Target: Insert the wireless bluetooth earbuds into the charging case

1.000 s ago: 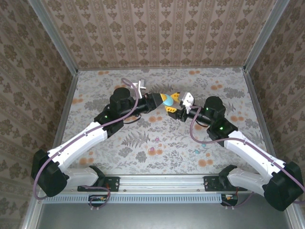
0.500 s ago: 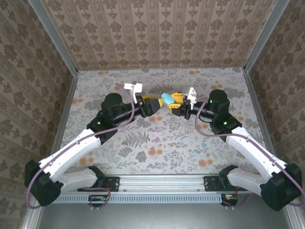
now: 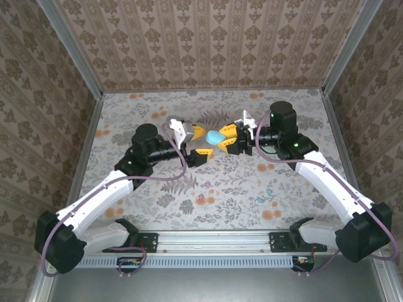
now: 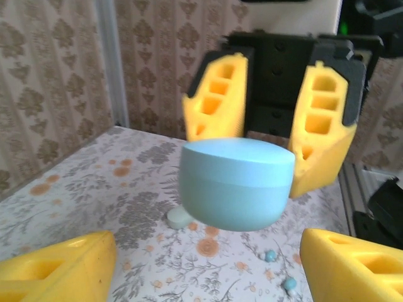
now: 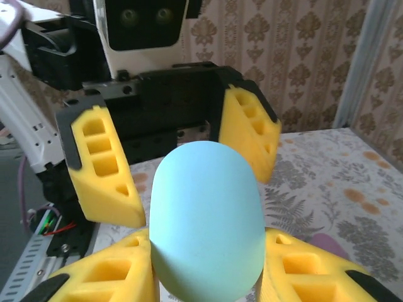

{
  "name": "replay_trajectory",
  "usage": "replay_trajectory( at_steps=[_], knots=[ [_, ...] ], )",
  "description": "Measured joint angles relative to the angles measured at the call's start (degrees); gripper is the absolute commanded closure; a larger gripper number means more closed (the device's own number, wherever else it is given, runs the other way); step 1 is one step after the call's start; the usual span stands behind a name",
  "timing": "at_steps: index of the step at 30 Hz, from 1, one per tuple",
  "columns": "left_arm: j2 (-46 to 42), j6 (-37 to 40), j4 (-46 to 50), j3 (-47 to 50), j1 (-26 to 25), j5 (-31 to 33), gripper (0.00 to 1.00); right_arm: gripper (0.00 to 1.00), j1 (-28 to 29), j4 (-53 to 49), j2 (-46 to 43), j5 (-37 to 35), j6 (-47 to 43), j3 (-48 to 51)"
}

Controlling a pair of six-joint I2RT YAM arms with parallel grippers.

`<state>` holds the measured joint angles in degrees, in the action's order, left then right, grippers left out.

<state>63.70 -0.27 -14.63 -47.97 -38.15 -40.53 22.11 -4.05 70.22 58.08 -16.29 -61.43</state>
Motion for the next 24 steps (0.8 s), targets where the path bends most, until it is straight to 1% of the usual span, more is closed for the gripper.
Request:
replay_trajectory(
  at_steps=[6,15,17,20,22,24],
  knots=[
    [2.34,0.33,-1.05,-1.97,0.00,-4.22,0.31,0.68,0.00,-1.88,1.33,1.62,-3.06,-1.20],
    [2.54,-0.15,-2.19,-2.10,0.79,-6.69,0.50,0.68,0.00,-3.89,2.29,1.97,-6.16,-1.38],
    [2.75,-0.15,-2.16,-2.23,0.81,-6.88,0.51,0.68,0.00,-3.89,2.29,2.12,-6.21,-1.40],
    [3.50,-0.11,-1.97,-2.73,0.81,-7.30,0.47,0.68,0.00,-3.43,2.29,2.23,-6.03,-1.42],
    [3.89,-0.09,-1.64,-3.06,0.79,-7.48,0.47,0.68,0.00,-2.80,2.29,2.36,-5.70,-1.42],
    [4.02,-0.11,-1.51,-3.08,0.79,-7.61,0.50,0.68,0.00,-2.25,2.29,2.40,-5.46,-1.42]
  ],
)
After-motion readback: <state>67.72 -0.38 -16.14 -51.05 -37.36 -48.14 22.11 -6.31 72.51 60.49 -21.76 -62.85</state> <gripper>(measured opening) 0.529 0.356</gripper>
